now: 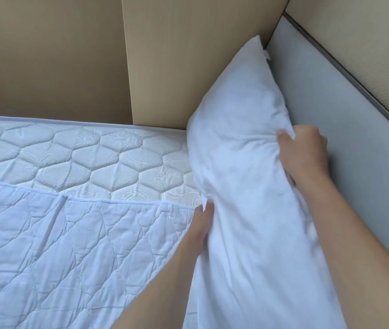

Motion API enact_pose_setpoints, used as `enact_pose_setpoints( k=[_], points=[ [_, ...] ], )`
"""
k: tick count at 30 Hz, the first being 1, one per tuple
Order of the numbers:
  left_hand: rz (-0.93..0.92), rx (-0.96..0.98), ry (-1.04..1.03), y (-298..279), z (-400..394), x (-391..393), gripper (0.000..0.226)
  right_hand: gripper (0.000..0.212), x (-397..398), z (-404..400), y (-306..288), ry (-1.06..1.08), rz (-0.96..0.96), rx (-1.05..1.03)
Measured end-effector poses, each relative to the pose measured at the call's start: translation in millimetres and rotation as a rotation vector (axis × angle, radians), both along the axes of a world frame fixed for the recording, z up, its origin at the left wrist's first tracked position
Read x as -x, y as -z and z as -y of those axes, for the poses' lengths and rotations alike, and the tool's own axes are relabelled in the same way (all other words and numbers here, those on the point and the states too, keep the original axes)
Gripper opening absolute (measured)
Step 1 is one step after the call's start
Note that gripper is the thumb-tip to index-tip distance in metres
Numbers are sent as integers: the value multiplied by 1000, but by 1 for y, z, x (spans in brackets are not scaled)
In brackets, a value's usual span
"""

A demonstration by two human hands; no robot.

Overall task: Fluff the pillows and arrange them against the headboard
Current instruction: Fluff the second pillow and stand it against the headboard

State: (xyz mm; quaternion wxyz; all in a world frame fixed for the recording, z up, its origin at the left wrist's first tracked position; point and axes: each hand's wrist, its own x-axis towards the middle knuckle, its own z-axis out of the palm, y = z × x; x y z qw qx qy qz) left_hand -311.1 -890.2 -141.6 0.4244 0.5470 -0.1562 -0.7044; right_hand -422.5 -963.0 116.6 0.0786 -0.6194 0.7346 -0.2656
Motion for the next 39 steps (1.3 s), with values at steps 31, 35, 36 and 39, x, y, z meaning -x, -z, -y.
enact_pose_setpoints(
  k=[31, 35, 36, 39],
  points=[
    [-142, -292, 150, 20, -289, 28, 18, 48, 102, -349, -14, 417, -200, -277],
    [-37, -195, 223, 11, -288, 32, 18, 53, 90, -356, -26, 476, -251, -27],
    [-2, -168, 241, 9, -289, 35, 18, 52, 88, -356, -33, 472, -235, 69],
    [95, -176, 258, 12, -295, 44, 17, 46, 86, -351, -45, 477, -220, 214]
  ],
)
